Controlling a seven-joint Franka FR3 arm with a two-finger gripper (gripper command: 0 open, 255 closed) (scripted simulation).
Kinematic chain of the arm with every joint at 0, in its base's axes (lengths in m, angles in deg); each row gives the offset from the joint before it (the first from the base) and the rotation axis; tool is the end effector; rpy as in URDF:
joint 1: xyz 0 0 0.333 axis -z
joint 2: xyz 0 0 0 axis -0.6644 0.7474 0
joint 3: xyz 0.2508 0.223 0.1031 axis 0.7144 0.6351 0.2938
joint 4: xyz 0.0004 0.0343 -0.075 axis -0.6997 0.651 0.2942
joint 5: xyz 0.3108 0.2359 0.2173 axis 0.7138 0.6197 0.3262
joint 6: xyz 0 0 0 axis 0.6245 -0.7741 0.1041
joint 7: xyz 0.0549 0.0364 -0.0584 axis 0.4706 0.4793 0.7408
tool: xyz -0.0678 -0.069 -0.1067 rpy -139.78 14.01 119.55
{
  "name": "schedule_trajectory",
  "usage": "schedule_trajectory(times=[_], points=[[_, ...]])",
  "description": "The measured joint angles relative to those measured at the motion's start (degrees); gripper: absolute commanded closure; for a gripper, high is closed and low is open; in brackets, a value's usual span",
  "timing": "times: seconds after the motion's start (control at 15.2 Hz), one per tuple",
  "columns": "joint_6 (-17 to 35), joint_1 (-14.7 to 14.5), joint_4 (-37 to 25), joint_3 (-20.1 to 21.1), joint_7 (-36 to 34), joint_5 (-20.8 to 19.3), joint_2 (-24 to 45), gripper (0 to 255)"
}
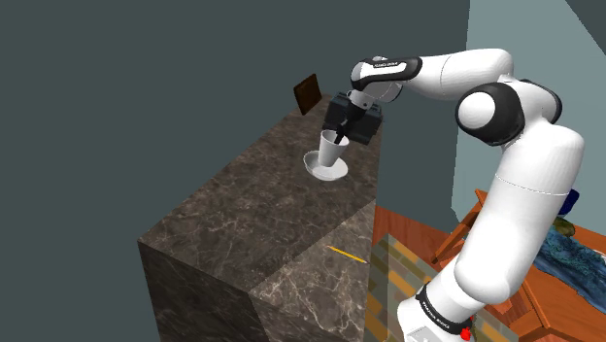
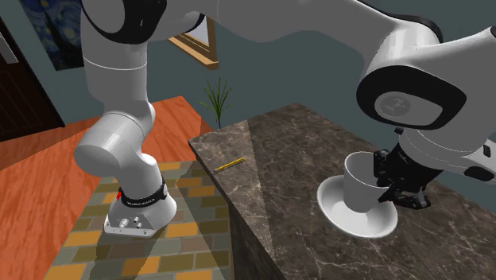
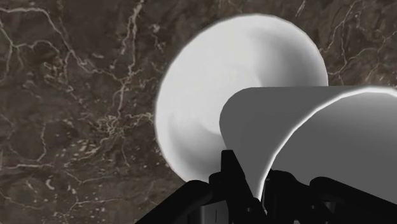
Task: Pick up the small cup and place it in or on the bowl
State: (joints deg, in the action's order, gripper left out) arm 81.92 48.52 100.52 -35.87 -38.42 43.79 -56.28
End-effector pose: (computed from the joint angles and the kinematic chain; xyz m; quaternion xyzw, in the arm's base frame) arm 0.6470 -0.2460 0.3955 -0.9912 -0.0662 -0.0361 0.1086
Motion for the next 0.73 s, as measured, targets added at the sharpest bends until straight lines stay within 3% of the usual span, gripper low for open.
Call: schedule_trajectory(times=[0.07, 0.46, 0.73], points=[[0.0, 0.0, 0.0, 0.0, 0.0, 0.0, 0.0, 0], [0.0, 0.0, 0.0, 0.0, 0.0, 0.0, 0.0, 0], [-4.9, 0.6, -4.0, -0.5, -0.7, -0.8, -1.0, 0]])
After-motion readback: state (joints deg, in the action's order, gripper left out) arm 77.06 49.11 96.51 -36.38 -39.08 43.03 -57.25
